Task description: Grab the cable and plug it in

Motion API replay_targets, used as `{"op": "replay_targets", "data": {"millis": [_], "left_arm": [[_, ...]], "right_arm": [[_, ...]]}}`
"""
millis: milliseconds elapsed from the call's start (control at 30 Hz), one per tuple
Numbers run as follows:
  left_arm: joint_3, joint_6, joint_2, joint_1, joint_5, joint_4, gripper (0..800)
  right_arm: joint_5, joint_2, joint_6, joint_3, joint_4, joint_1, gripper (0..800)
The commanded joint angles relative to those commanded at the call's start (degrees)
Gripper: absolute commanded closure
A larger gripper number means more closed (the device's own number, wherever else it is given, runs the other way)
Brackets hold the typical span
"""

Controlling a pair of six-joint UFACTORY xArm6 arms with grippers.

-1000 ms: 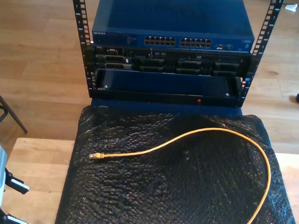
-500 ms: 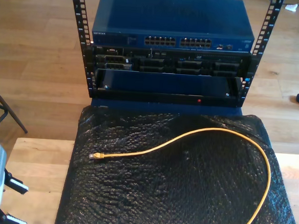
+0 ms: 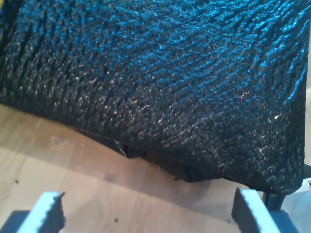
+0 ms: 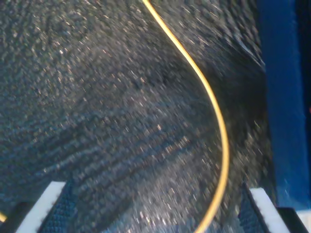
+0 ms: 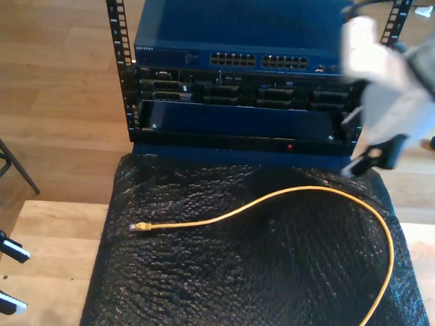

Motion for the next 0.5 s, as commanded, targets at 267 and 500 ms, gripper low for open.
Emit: {"op": "replay_targets", "data": {"millis": [267,500], "left_arm": [[-0.1,-0.1,0.9,0.0,-0.6,3.2,0],[0.6,-0.4,1.1,0.2,-2.9,3.1,0]], "right_arm": [[-6.2,6.4,12.6,-0.5,-5.5,11.0,11],[-10.6,15.2,18.3,-4.1,-9.3,18.5,29]]}}
